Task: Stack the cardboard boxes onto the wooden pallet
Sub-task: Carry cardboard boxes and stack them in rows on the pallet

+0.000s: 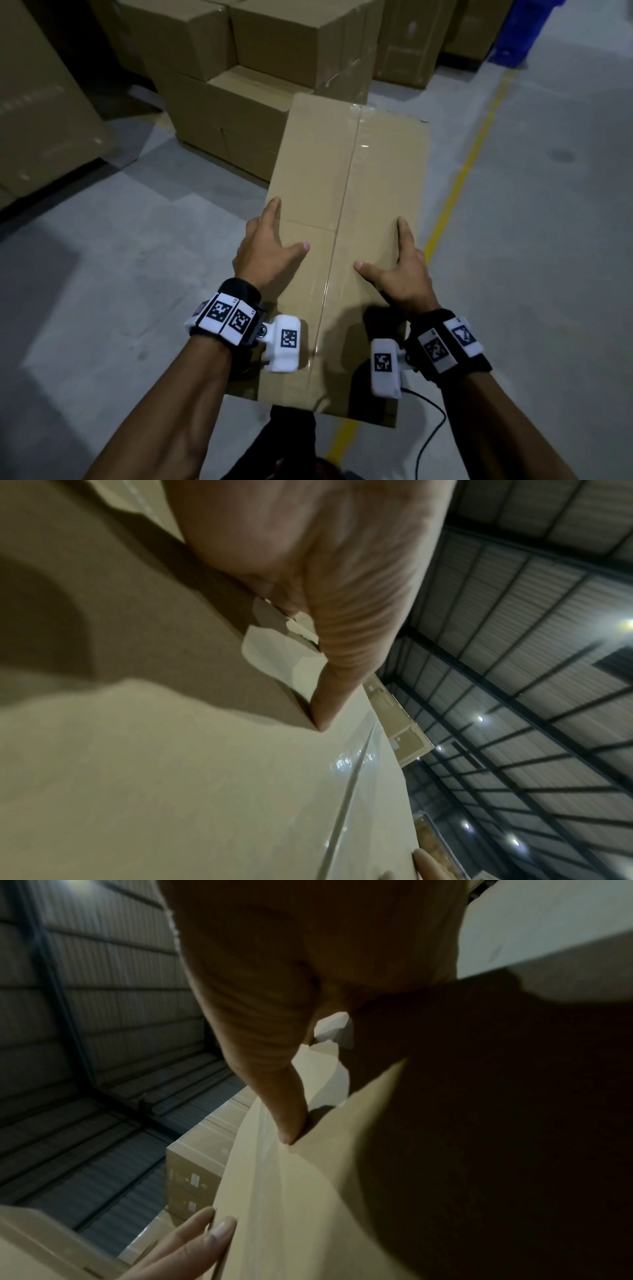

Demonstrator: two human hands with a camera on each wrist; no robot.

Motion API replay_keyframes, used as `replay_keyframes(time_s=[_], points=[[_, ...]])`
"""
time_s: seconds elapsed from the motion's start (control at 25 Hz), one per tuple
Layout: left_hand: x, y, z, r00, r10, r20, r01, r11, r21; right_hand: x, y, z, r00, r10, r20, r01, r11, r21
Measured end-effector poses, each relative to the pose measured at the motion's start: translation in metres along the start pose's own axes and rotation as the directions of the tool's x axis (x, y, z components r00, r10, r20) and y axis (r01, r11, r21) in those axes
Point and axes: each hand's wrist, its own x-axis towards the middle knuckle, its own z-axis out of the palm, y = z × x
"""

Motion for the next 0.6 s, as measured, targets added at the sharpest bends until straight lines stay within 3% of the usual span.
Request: replay_keyframes(time_s=[0.32, 0.6], points=[[0.217, 0.017, 0.022, 0.998, -0.064, -0.013, 0.063, 0.995, -0.078, 0.230, -0.048, 0.031, 0.998, -0.047, 0.034, 0.048, 0.997, -0.056], [0.364, 0.046, -0.001, 0.996, -0.082, -0.024, 0.080, 0.993, -0.091, 0.369, -0.115, 0.046, 0.996, -0.082, 0.044, 0.085, 0.995, -0.058]])
